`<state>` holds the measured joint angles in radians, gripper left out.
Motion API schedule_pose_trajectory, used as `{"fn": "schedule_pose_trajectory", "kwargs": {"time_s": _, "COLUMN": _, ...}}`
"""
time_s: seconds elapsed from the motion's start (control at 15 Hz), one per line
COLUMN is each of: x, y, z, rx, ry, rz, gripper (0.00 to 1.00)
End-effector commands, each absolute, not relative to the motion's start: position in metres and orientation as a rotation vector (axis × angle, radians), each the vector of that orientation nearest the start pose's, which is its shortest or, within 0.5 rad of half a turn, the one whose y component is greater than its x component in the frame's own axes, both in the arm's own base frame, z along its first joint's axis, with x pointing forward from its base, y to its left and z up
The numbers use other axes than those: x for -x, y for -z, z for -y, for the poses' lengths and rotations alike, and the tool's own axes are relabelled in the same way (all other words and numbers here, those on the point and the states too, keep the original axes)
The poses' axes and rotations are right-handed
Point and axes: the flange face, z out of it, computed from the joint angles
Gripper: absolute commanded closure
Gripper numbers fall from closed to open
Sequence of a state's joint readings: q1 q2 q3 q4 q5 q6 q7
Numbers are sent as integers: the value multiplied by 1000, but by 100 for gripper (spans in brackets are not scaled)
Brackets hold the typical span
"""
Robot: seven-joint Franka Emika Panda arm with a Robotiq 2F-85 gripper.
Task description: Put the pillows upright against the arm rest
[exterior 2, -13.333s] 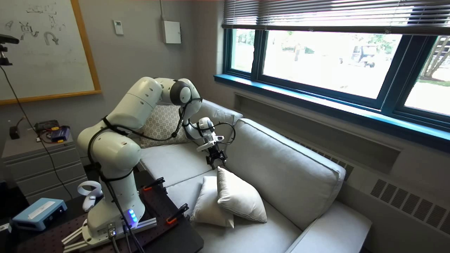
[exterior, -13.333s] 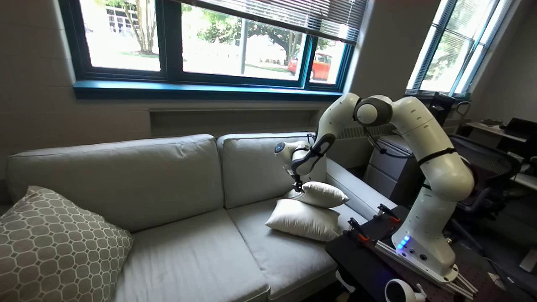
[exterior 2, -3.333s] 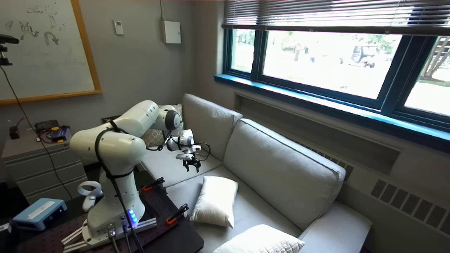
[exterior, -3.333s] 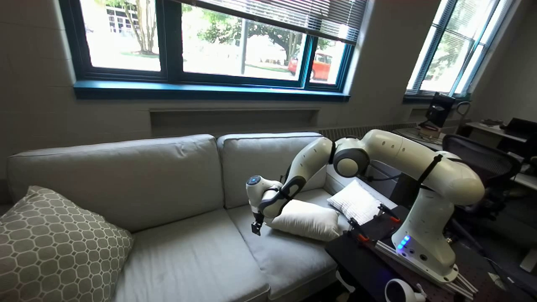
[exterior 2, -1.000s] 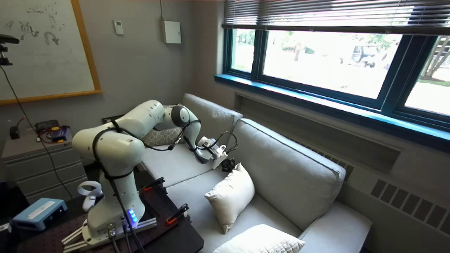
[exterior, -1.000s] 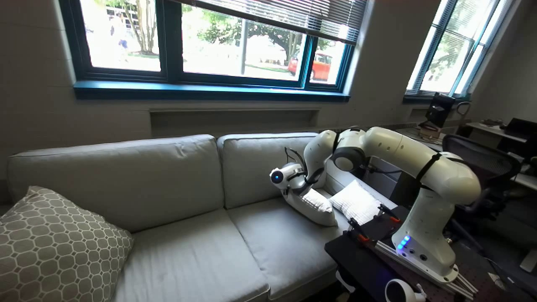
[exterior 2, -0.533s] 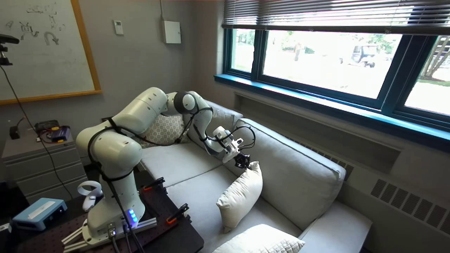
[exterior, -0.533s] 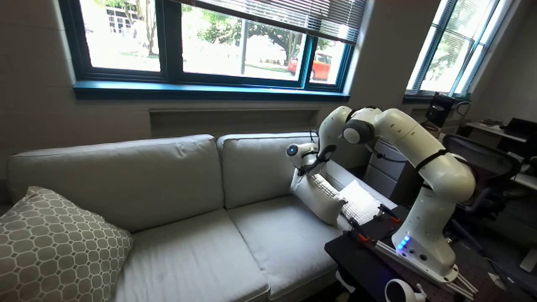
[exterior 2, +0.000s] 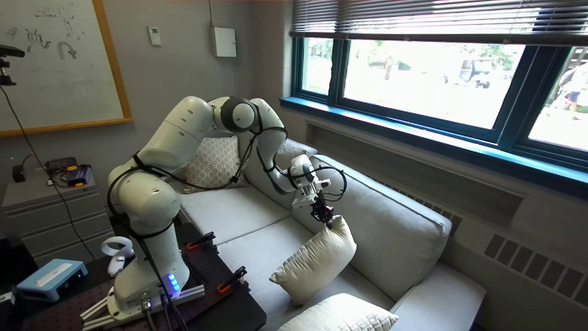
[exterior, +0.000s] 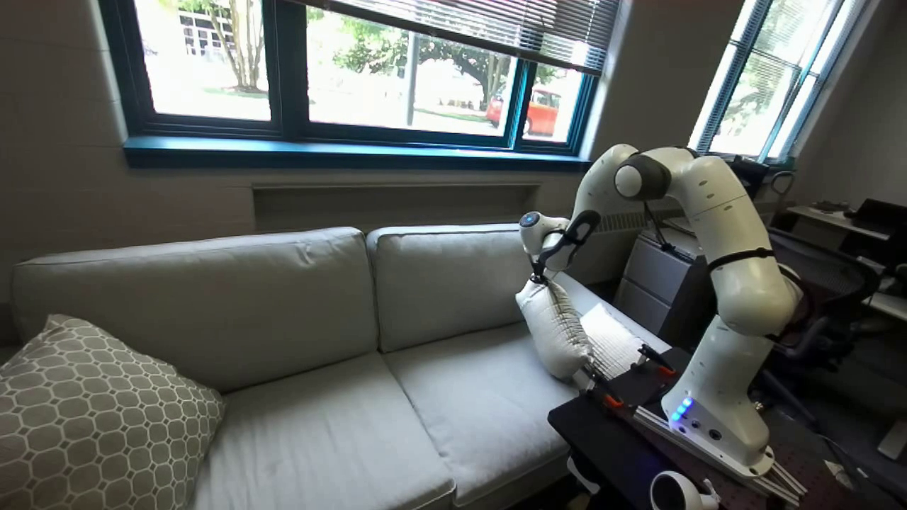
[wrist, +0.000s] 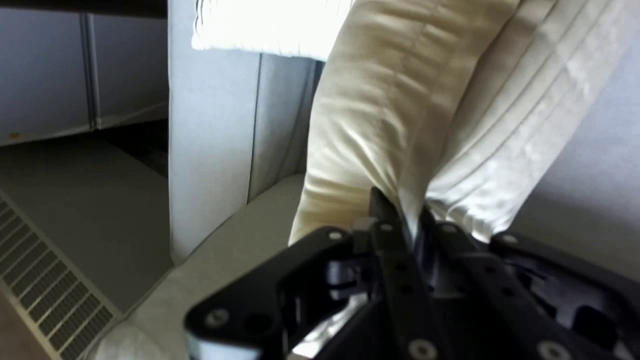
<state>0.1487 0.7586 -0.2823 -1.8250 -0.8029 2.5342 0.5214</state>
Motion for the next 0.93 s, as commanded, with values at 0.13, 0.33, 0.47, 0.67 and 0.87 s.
{"fn": "schedule_pose_trajectory", "kwargs": {"time_s": 0.13, "x": -625, "y": -144, "z": 104, "rx": -2792, "ry": 29, "rz": 17, "gripper": 90}}
{"fn": "schedule_pose_trajectory", "kwargs": {"time_s": 0.33, "x": -626, "y": -136, "z": 125, "rx": -2926, "ry": 112, "rz": 47, "gripper": 91}}
{"fn": "schedule_pose_trajectory", "kwargs": {"time_s": 0.47, "x": -627, "y": -132, "z": 152, "rx": -2875, "ry": 113, "rz": 91, "gripper": 91}}
{"fn": "schedule_pose_trajectory", "kwargs": {"time_s": 0.67, "x": -626, "y": -132, "z": 194, "rx": -2798, "ry": 92, "rz": 159, "gripper": 91}}
{"fn": "schedule_pose_trajectory", "kwargs": {"time_s": 0.87, "x": -623, "y": -130, "z": 233, "rx": -2709, "ry": 48, "rz": 213, "gripper": 91}}
